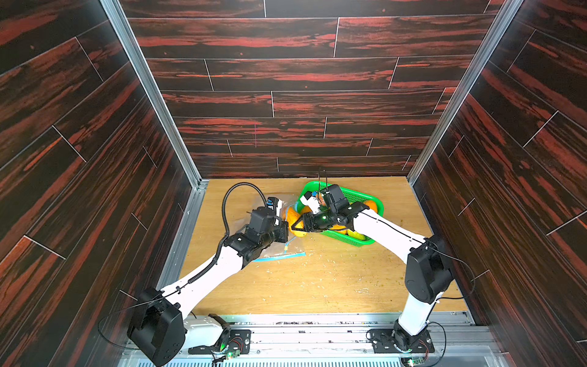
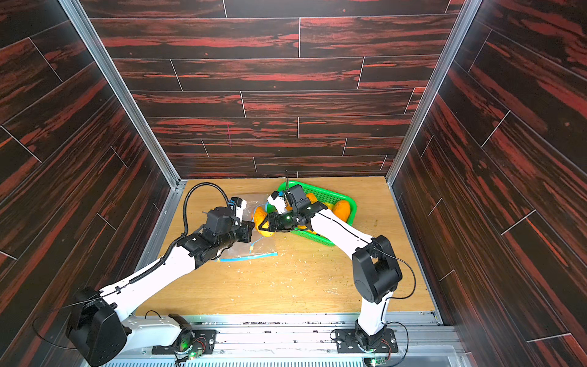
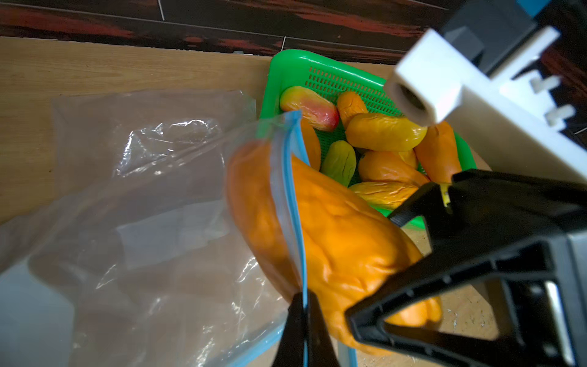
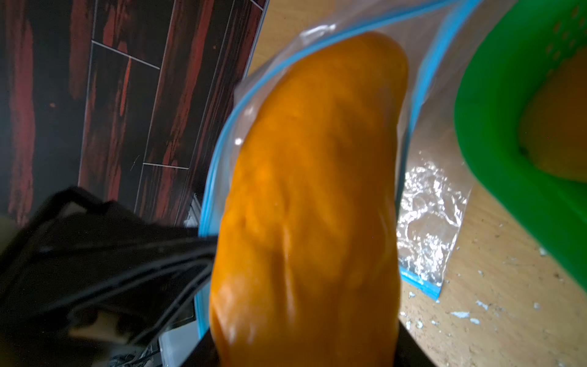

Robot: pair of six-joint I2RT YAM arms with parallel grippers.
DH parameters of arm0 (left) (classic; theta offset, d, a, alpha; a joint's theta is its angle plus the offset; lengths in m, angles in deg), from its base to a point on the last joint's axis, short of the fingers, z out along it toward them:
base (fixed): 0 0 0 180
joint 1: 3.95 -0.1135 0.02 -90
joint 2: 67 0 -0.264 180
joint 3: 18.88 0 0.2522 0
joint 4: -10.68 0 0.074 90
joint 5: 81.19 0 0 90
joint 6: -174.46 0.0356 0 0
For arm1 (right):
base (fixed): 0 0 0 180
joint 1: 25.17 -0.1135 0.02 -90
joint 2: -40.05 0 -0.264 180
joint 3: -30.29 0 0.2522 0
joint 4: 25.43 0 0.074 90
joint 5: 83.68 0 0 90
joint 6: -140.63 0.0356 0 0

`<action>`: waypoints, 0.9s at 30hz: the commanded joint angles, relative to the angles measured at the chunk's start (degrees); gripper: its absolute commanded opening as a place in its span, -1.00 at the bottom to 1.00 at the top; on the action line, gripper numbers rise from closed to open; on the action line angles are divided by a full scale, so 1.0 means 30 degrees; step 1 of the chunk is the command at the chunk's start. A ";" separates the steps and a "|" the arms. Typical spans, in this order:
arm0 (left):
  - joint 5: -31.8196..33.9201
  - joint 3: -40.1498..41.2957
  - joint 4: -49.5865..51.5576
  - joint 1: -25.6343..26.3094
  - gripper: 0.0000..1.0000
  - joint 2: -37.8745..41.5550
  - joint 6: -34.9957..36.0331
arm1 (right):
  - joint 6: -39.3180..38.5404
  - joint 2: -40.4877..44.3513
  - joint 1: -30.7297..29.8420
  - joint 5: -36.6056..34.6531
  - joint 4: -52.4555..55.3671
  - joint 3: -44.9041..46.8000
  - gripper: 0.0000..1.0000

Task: Place the mango in a zip-top bag and seal the zipper
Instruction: Place the mango in the zipper food storage bag.

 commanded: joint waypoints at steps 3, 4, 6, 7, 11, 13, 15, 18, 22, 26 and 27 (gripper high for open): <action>-0.1647 -0.0027 -0.0662 0.0070 -1.00 0.1075 -0.0128 | 0.0201 -0.0891 -0.0114 -0.0350 0.0491 -0.1487 -0.10; -0.1771 0.0010 -0.0723 0.0069 -1.00 0.1174 -0.0202 | 0.0327 -0.0952 -0.0096 -0.0517 0.0519 -0.1667 -0.01; -0.1876 0.0047 -0.0760 0.0068 -1.00 0.1322 -0.0296 | 0.0552 -0.0857 -0.0044 -0.0675 0.0335 -0.1708 0.15; -0.1806 0.0068 -0.0760 0.0069 -1.00 0.1386 -0.0327 | 0.0654 -0.0652 -0.0037 -0.0768 0.0043 -0.1556 0.19; -0.1536 0.0311 -0.0998 0.0053 -1.00 0.1650 -0.0430 | 0.0874 0.0438 0.0055 -0.1171 -0.0874 -0.0898 0.43; -0.1344 0.0439 -0.1230 0.0049 -1.00 0.1743 -0.0529 | 0.0770 0.0878 0.0048 -0.1241 -0.1044 -0.0713 0.49; -0.1260 0.0519 -0.1496 0.0068 -1.00 0.1777 -0.0564 | 0.0649 0.1181 0.0046 -0.1409 -0.1057 -0.0577 0.49; -0.1171 0.0528 -0.1668 0.0068 -1.00 0.1793 -0.0635 | 0.0611 0.1524 0.0059 -0.1486 -0.1170 -0.0230 0.49; -0.0977 0.0548 -0.1813 0.0029 -1.00 0.1908 -0.0757 | 0.0561 0.1898 0.0081 -0.1453 -0.1425 0.0202 0.49; -0.0694 0.0390 -0.1729 -0.0019 -1.00 0.2029 -0.0664 | 0.0400 0.2685 0.0230 -0.2118 -0.1506 0.0697 0.49; -0.0570 0.0404 -0.1727 -0.0078 -1.00 0.2102 -0.0702 | 0.0345 0.3165 0.0395 -0.2585 -0.1435 0.0982 0.49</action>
